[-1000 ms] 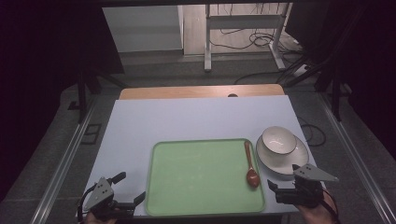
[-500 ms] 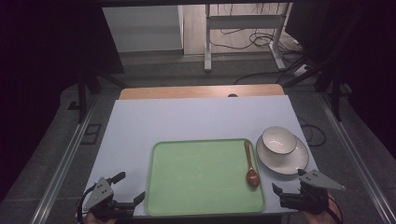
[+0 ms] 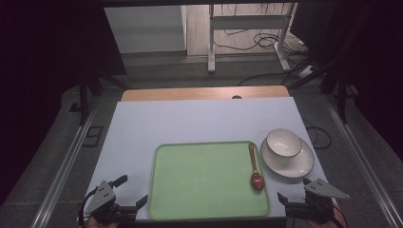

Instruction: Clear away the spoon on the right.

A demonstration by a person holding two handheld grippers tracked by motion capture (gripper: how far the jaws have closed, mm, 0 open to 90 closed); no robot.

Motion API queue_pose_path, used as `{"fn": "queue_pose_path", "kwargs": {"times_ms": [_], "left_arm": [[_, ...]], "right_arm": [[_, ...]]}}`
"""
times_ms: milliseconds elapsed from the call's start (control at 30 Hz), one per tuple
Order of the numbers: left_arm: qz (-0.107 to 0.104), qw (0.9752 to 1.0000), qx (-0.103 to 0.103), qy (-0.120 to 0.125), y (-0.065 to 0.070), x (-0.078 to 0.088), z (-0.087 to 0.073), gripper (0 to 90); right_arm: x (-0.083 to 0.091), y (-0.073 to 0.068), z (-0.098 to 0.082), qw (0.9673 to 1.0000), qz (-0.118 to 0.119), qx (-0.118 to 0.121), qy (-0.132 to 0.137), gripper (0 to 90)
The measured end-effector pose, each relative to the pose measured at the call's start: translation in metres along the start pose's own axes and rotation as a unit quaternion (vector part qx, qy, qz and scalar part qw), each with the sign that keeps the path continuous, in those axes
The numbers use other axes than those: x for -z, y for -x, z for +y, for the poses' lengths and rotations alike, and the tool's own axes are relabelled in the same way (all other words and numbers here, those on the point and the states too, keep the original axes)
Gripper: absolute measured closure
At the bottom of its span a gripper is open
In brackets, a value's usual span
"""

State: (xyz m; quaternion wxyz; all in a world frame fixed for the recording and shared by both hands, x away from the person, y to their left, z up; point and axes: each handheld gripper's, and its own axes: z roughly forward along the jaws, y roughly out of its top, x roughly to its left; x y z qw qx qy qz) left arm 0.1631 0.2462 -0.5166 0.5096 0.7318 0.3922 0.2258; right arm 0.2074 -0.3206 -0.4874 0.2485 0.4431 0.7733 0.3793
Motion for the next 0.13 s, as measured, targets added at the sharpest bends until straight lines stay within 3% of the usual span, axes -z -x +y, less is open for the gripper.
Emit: {"fn": "queue_pose_path", "kwargs": {"times_ms": [133], "left_arm": [[0.000,1.0000,0.000,-0.001,0.0001,-0.0009,0.0004,1.3]], "right_arm": [[-0.0021,-0.0001,-0.0011,1.0000,0.000,0.003,-0.007,0.0]]}}
